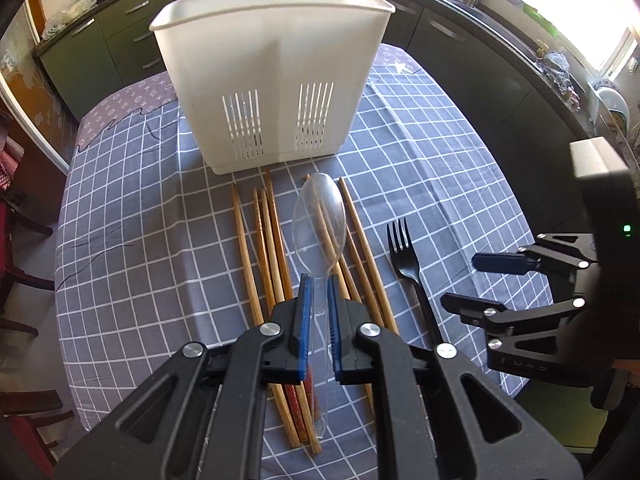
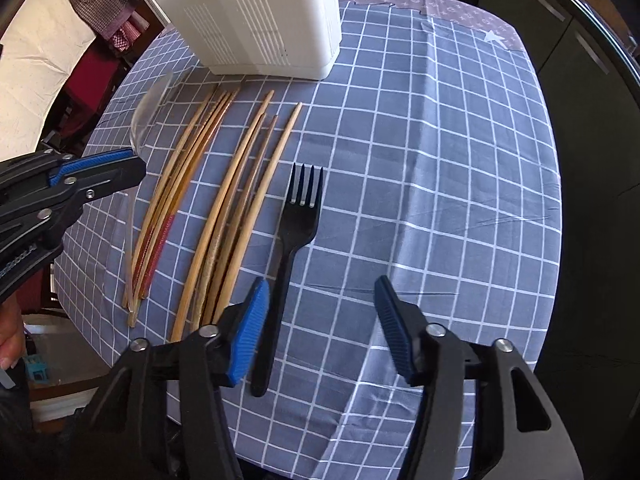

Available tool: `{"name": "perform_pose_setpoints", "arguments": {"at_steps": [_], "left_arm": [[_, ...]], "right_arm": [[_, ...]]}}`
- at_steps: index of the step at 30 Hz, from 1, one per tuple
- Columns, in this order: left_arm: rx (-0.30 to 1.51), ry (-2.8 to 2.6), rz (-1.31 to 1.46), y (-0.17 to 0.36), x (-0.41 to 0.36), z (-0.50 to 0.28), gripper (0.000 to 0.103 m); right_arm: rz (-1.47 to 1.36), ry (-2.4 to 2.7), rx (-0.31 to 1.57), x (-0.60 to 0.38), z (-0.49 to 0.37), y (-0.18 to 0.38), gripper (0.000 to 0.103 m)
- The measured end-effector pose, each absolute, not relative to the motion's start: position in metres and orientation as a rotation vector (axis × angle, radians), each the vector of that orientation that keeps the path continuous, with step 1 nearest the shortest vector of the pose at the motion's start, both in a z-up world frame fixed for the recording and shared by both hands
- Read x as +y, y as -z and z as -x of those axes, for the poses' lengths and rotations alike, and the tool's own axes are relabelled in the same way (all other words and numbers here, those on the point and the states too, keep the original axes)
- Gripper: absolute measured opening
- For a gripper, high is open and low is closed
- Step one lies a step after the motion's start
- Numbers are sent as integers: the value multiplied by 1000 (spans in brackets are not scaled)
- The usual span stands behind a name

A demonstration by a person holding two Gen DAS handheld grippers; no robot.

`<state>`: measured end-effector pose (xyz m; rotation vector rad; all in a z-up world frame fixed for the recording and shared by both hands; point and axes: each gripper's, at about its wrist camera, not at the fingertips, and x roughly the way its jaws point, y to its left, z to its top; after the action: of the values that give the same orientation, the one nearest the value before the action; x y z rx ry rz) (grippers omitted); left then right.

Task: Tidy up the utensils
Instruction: 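Close the right gripper around the black plastic fork handle, then drop the spoon into the white holder with the left gripper while the right lifts the fork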

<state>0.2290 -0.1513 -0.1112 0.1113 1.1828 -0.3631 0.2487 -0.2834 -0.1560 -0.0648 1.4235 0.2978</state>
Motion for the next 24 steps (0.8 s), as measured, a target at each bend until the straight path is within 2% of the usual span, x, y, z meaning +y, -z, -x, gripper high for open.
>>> {"name": "perform_pose_setpoints", "arguments": {"at_steps": [6,14,16,17,24], "left_arm": [[1163,394,-106,107,-147,-226,8],[1141,415,-98,99,-139,-223,8],[1135,417,-98,97,-137,-223,8],[1130,419,-99,95,-136,-222,8],[1089,439,-88,74,-132,-219,8]], "right_arm": [[74,-274,1484,-266,-259,171,28],[103,-240,1510,-246,-264,183,24],[117,-226,1497,-244,-262,183,12],[119,-226,1494,-244,-262,183,10],[45,-271,1449,-268,-256,174,10]]}}
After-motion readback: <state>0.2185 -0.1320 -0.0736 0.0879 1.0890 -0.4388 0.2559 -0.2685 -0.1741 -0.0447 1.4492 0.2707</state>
